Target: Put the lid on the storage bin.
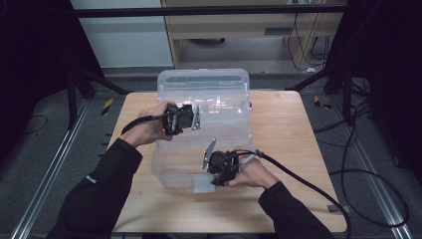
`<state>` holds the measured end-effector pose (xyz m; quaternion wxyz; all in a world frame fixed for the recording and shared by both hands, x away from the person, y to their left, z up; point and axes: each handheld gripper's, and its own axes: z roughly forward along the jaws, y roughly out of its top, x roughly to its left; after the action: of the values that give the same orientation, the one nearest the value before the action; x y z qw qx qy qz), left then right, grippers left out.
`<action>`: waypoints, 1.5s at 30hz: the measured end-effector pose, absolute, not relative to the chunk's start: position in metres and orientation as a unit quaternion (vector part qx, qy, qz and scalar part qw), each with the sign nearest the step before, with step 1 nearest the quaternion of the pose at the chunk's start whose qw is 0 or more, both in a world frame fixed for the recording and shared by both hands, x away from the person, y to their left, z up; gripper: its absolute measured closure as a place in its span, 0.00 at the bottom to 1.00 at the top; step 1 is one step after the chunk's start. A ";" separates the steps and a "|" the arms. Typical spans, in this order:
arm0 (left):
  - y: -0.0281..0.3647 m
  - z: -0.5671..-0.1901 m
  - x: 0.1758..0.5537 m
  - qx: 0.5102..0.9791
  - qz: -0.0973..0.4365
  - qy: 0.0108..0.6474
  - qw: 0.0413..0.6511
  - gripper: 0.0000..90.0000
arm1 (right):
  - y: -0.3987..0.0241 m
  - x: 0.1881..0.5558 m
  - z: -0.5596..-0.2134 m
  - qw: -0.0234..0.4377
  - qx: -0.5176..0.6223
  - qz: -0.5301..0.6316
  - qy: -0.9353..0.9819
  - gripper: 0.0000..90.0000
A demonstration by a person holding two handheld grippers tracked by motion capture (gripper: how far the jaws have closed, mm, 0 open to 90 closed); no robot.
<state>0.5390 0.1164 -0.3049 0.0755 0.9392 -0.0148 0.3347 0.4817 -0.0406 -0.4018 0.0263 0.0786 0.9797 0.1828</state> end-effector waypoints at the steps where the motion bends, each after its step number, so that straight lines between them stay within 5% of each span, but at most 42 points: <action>1: 0.117 -0.305 0.537 0.939 0.336 -0.015 0.074 0.89 | -0.041 0.482 -0.402 0.024 0.080 0.185 0.979 0.75; 9: 0.118 -0.302 0.524 0.938 0.342 -0.032 0.049 0.90 | -0.041 0.480 -0.402 0.026 0.084 0.182 0.979 0.75; 45: 0.131 -0.319 0.485 0.938 0.328 -0.005 0.112 0.89 | -0.044 0.476 -0.403 0.042 0.089 0.200 0.975 0.74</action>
<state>0.4852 0.1305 -0.3192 0.1117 0.9379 -0.0049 0.3283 0.4761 -0.0443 -0.4026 0.0416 0.0890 0.9748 0.2001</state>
